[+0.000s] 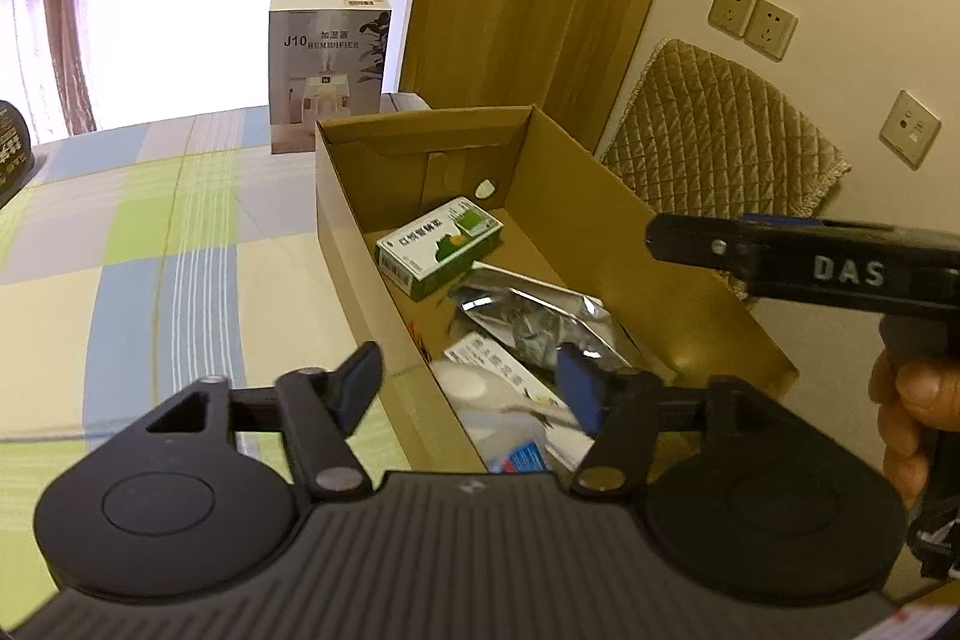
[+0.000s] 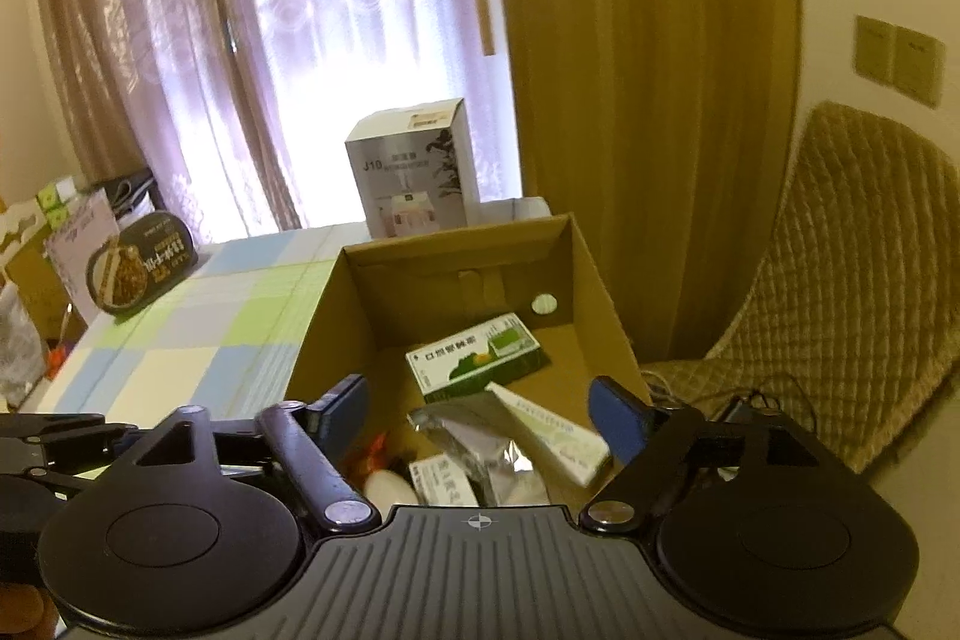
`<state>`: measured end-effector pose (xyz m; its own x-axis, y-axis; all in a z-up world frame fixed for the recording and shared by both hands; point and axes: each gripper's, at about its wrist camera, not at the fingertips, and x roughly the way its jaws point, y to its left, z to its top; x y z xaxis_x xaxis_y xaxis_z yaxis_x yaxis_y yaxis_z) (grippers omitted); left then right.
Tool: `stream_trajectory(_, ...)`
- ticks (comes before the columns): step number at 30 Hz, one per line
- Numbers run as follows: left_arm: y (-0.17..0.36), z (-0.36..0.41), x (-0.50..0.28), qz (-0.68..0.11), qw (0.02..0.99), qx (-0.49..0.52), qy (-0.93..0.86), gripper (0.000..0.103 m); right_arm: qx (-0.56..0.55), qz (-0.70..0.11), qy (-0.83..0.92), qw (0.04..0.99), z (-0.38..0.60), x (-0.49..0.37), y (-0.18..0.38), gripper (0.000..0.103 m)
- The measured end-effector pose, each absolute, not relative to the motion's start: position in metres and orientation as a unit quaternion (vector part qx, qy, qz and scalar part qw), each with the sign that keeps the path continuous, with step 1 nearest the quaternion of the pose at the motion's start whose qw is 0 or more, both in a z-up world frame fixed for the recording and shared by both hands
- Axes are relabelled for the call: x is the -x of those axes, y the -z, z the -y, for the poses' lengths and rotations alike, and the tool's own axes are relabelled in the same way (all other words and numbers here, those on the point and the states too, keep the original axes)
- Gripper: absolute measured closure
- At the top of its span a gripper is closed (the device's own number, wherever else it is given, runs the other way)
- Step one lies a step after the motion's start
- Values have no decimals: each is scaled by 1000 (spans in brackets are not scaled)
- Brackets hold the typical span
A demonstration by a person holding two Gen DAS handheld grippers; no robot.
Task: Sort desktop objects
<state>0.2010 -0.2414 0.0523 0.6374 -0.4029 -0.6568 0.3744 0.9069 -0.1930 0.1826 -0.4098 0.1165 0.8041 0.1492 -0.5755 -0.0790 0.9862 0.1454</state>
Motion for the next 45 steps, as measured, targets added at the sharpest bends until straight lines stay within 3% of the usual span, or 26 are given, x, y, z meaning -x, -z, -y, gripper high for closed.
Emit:
stream_trajectory(4, -60, 239, -173, -354, 913, 24, 203, 13, -53, -304, -48, 950, 412, -150, -121, 12)
stream_trajectory(9, -71, 231, -139, -345, 920, 26, 185, 1, -57, -304, -32, 951, 418, -105, -126, 2)
stream_trajectory(26, -85, 219, -34, -367, 920, 22, 135, 1, -69, -339, -9, 938, 406, 20, -133, 2)
stream_trajectory(45, -78, 220, 16, -382, 914, 32, 131, 1, -91, -367, -21, 925, 394, 53, -133, 2)
